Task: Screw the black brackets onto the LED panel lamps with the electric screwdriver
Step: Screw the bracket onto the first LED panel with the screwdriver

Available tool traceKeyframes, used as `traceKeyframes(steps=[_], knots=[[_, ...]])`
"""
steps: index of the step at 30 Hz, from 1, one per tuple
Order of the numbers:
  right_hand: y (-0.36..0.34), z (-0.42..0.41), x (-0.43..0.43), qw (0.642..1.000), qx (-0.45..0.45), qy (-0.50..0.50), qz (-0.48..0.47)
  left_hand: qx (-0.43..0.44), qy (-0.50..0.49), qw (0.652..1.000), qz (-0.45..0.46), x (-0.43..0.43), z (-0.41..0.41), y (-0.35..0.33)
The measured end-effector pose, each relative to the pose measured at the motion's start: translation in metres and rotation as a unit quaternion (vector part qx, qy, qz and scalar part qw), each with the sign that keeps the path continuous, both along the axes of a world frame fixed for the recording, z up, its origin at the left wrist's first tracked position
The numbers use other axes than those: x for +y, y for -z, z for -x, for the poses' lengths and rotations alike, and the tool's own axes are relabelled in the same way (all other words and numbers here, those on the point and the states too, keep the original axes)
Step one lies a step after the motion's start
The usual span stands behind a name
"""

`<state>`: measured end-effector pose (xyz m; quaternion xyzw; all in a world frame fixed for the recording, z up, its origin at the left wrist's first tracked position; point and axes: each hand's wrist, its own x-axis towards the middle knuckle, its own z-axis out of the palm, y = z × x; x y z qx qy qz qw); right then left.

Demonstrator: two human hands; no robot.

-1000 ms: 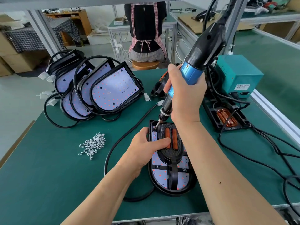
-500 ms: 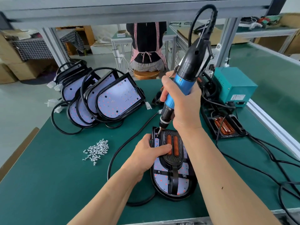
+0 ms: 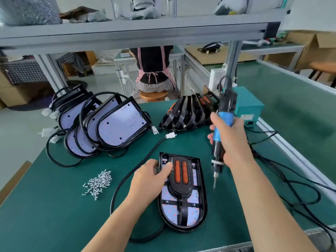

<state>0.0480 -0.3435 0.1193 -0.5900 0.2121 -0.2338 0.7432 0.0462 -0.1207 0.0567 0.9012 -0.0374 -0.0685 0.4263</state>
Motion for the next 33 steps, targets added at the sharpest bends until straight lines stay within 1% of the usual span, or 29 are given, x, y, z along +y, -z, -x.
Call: traceKeyframes(steps=[2,3,4,7,9,13,14,19,21,23,24,25,26,27,28,29,30,31,32,33], knots=[[0.027,-0.002,-0.001,0.999,0.049,0.013,0.000,-0.105,-0.012,0.988,-0.116,0.000,-0.005,-0.003],[0.039,-0.004,-0.002,0.998,0.067,0.018,0.004,-0.123,-0.009,0.980,-0.155,-0.001,-0.009,-0.004],[0.048,-0.005,-0.001,0.997,0.080,0.021,0.009,-0.111,-0.004,0.977,-0.181,-0.001,-0.013,-0.005],[0.067,-0.008,0.001,0.994,0.105,0.016,0.028,-0.007,0.002,0.979,-0.203,-0.006,-0.021,-0.012],[0.075,-0.006,0.004,0.991,0.116,0.011,0.068,0.026,0.007,0.981,-0.193,-0.011,-0.024,-0.016],[0.080,0.002,0.009,0.961,0.175,0.012,0.216,0.065,-0.007,0.995,-0.080,-0.017,-0.023,-0.022],[0.081,0.003,0.011,0.957,0.176,0.014,0.231,0.072,-0.012,0.996,-0.060,-0.017,-0.022,-0.023],[0.081,0.007,0.021,0.939,0.169,0.020,0.299,0.086,0.007,0.996,-0.028,-0.018,-0.015,-0.026],[0.078,0.013,0.024,0.932,0.147,0.027,0.331,0.063,0.015,0.998,-0.016,-0.017,-0.011,-0.031],[0.071,0.022,0.028,0.927,0.075,0.059,0.363,0.025,0.019,0.999,-0.012,-0.015,-0.007,-0.038],[0.068,0.028,0.032,0.929,0.037,0.073,0.362,0.004,0.020,1.000,-0.009,-0.013,-0.005,-0.042],[0.064,0.035,0.036,0.939,0.007,0.075,0.334,-0.019,0.019,1.000,-0.002,-0.011,-0.003,-0.047],[0.062,0.042,0.041,0.959,-0.014,0.062,0.276,-0.044,0.019,0.999,0.009,-0.009,-0.002,-0.051],[0.060,0.047,0.046,0.981,-0.031,0.029,0.191,-0.070,0.019,0.997,0.024,-0.008,0.000,-0.055],[0.057,0.051,0.050,0.994,-0.051,-0.028,0.089,-0.096,0.018,0.994,0.043,-0.007,0.001,-0.060],[0.054,0.055,0.053,0.992,-0.073,-0.107,-0.016,-0.120,0.017,0.991,0.065,-0.007,0.003,-0.064],[0.051,0.057,0.054,0.973,-0.081,-0.187,-0.108,-0.142,0.018,0.986,0.091,-0.008,0.004,-0.070],[0.048,0.060,0.055,0.948,-0.080,-0.256,-0.172,-0.160,0.020,0.979,0.122,-0.010,0.006,-0.075],[0.046,0.063,0.055,0.926,-0.079,-0.307,-0.206,-0.173,0.025,0.972,0.159,-0.013,0.008,-0.081],[0.045,0.065,0.054,0.912,-0.082,-0.337,-0.220,-0.174,0.032,0.965,0.196,-0.016,0.011,-0.086]])
